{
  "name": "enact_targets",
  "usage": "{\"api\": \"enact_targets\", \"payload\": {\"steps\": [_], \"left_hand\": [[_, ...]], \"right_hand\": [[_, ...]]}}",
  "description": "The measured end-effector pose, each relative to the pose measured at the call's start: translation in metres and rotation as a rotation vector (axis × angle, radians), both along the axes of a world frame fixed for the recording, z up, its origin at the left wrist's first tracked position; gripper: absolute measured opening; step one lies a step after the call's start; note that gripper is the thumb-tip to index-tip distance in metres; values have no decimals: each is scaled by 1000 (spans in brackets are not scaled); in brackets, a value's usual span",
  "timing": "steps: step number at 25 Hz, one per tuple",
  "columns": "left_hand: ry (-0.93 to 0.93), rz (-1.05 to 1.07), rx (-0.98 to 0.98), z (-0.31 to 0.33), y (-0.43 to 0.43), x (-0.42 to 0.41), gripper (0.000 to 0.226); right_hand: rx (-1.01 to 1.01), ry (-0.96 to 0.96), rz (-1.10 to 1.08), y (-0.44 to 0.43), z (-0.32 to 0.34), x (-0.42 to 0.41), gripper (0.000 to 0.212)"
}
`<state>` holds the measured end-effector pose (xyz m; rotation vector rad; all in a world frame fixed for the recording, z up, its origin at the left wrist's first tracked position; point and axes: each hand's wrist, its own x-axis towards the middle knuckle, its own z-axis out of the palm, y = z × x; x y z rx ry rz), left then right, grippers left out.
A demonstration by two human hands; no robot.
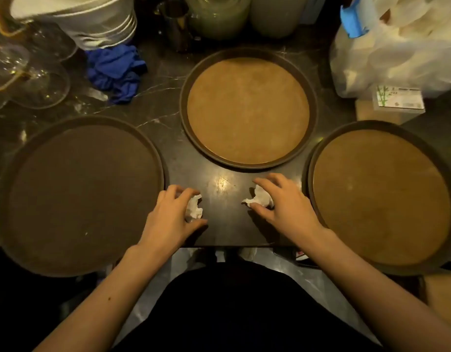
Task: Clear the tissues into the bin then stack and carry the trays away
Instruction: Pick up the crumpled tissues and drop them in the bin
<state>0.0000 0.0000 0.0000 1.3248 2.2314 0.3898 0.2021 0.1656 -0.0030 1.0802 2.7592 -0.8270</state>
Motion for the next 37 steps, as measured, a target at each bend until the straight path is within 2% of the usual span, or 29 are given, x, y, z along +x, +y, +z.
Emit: {"api": "enact_targets", "payload": {"steps": [4,7,13,18,26,37], "left_hand": [[-46,25,25,-12,0,-6,47],[-50,26,49,-18,3,-10,46],[-29,-17,26,-20,5,-2,41],[-31,-39,35,-21,8,-1,26],[-67,-9,138,-15,7,-3,17],[-98,-122,209,-5,5,-16,27]], "right_hand": [[-5,-29,-34,-8,-13,-11,40],[-13,-7,-51,-11,-19,-15,31],[15,-17,-74,-22,-23,-17,30],[8,-6,-78,-26,-21,-18,24],[-13,150,-190,-30,-11,-23,21],[71,247,-292,-59,-4,-32,20]]}}
